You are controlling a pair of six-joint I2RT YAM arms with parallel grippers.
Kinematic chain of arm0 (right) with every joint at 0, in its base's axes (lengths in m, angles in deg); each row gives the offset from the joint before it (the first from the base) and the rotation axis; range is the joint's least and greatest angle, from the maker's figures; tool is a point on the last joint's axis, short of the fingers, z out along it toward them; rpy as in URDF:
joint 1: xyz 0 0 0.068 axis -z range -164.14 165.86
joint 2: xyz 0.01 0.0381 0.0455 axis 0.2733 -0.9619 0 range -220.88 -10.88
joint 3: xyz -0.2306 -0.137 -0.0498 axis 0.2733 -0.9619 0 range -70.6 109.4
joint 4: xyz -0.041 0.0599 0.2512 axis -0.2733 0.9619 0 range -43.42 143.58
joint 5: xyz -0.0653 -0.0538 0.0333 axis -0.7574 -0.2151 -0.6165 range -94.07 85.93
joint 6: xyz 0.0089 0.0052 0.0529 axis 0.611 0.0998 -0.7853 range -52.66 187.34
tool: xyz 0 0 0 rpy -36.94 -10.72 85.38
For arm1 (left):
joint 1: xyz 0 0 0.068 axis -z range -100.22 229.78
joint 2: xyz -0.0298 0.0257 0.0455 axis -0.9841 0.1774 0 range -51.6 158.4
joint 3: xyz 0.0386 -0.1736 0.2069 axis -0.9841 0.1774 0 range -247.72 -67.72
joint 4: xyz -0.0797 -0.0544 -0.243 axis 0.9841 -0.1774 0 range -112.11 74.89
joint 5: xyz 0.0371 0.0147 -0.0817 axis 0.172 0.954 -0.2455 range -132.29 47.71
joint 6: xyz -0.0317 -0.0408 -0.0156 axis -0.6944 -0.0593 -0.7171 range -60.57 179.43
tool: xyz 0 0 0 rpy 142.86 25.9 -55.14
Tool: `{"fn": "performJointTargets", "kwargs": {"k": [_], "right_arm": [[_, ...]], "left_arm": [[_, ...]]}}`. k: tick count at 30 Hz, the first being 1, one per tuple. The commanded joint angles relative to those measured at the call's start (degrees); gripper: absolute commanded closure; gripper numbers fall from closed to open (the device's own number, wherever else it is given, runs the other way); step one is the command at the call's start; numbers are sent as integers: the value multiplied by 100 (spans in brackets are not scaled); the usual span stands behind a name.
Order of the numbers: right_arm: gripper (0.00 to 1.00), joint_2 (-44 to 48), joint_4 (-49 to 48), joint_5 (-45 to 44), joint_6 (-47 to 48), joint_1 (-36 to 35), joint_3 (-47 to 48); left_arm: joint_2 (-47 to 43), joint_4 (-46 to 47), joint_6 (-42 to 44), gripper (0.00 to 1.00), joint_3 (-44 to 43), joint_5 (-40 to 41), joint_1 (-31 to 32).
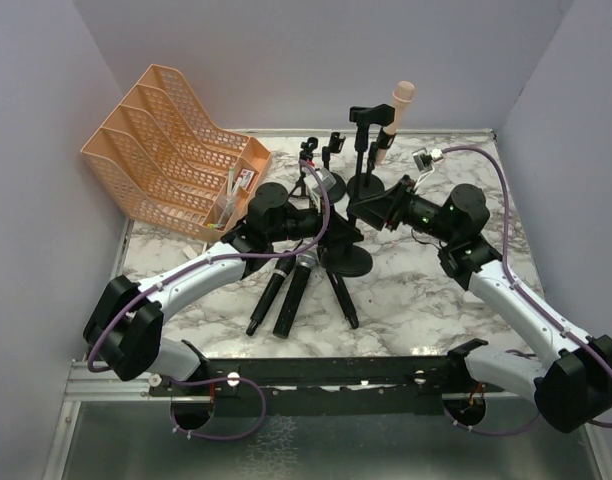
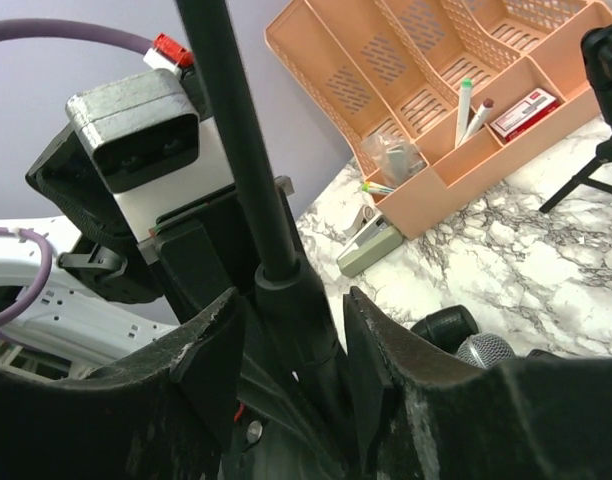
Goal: Attach the microphones to the stand
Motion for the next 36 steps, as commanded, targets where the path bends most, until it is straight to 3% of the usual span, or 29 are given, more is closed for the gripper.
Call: {"fn": "performJointTargets", "kwargs": {"k": [1,14,23,30,36], "right_arm": [[50,145,-302,466,-255,28,-50],[46,1065,-496,536,-290,23,-514],[39,838,931,-1239,425,28,-252],[34,452,289,-450,521,22,-251],[36,278,283,-804,535,28,-153]], "left_arm": [[-193,299,3,100,-268,406,18],[52,299,-167,100,-309,720,-47],[13,299,-56,100,-363,61,-48],[-2,299,55,100,-416,-537,-41],[-86,299,189,100,-386,-852,-17]]}}
